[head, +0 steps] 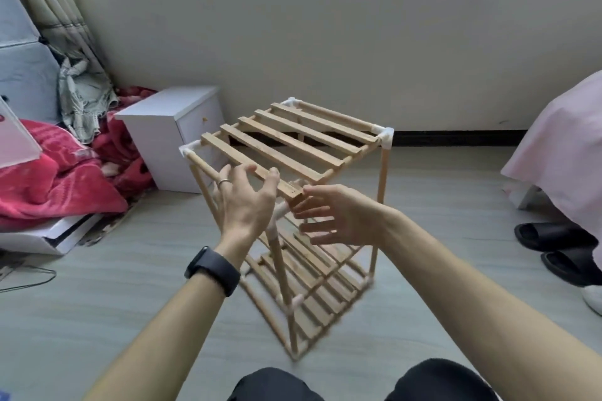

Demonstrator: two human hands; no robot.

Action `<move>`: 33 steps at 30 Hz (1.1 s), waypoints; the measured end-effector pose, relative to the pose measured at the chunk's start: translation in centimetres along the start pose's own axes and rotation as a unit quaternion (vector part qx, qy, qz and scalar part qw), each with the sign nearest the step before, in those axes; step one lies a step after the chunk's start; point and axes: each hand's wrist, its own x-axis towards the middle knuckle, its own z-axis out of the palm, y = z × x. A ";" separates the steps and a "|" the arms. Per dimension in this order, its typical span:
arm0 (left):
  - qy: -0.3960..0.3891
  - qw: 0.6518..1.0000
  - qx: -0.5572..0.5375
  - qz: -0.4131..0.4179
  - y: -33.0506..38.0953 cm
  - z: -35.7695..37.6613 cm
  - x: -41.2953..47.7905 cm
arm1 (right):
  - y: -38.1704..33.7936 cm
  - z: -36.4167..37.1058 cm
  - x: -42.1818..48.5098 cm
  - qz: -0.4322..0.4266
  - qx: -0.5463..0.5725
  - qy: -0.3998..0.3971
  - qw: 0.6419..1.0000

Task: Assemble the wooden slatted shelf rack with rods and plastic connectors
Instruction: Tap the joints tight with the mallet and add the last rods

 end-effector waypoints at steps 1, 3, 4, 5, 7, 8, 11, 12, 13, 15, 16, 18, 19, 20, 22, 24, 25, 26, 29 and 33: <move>-0.011 1.000 0.013 -0.004 -0.3 -0.8 0.0 | 0.6 -1.0 0.0 0.000 0.006 -0.011 1.000; -0.036 0.999 0.026 0.010 -1.4 -2.3 0.3 | 2.3 -3.4 0.3 -0.012 0.008 0.054 0.998; -0.044 0.998 0.034 0.028 -2.1 -3.0 0.5 | 3.1 -4.6 0.7 -0.028 0.004 0.133 0.991; -0.042 0.997 0.051 0.050 -2.8 -3.6 0.8 | 3.9 -5.8 1.1 -0.038 -0.008 0.227 0.973; -0.007 0.990 0.104 0.093 -4.4 -4.9 1.5 | 5.2 -8.1 2.1 -0.035 -0.053 0.371 0.927; 0.012 0.987 0.124 0.101 -4.9 -5.6 2.0 | 5.6 -8.9 2.6 -0.027 -0.074 0.390 0.917; 0.017 0.988 0.131 0.082 -5.7 -6.8 3.5 | 5.2 -9.9 3.4 -0.056 -0.121 0.340 0.931; 0.011 0.989 0.125 0.079 -5.6 -6.9 3.7 | 4.8 -10.0 3.9 -0.080 -0.139 0.324 0.932; -0.003 0.989 0.123 0.077 -5.3 -7.0 3.6 | 4.5 -10.1 4.4 -0.103 -0.151 0.315 0.931; -0.079 0.987 0.124 0.065 -4.2 -6.4 2.8 | 4.2 -10.2 5.5 -0.134 -0.168 0.328 0.920; -0.121 0.981 0.138 0.060 -3.9 -5.8 2.2 | 4.3 -10.3 5.8 -0.141 -0.179 0.349 0.909; -0.146 0.967 0.194 0.080 -3.6 -4.8 1.8 | 4.9 -10.7 5.9 -0.149 -0.215 0.387 0.884; -0.132 0.962 0.218 0.095 -3.5 -4.8 2.1 | 5.3 -11.0 5.7 -0.154 -0.237 0.395 0.874; -0.112 0.958 0.238 0.112 -3.4 -5.0 2.6 | 5.8 -11.4 5.4 -0.161 -0.258 0.397 0.866; -0.068 0.945 0.281 0.154 -3.8 -5.4 4.1 | 6.6 -11.9 4.8 -0.178 -0.294 0.388 0.855; -0.008 0.929 0.325 0.180 -4.4 -5.3 5.4 | 7.1 -12.1 4.3 -0.194 -0.327 0.364 0.850; 0.035 0.921 0.334 0.198 -4.7 -4.8 5.6 | 7.4 -12.1 4.1 -0.197 -0.341 0.352 0.849; 0.080 0.911 0.330 0.233 -4.9 -3.8 5.5 | 7.6 -12.1 4.0 -0.199 -0.355 0.341 0.847; 0.119 0.867 0.251 0.414 -5.1 1.7 3.0 | 8.1 -12.2 4.0 -0.191 -0.386 0.311 0.847; -0.130 0.879 0.213 0.407 -6.3 11.7 -2.9 | 9.6 -13.1 4.3 -0.142 -0.403 0.283 0.859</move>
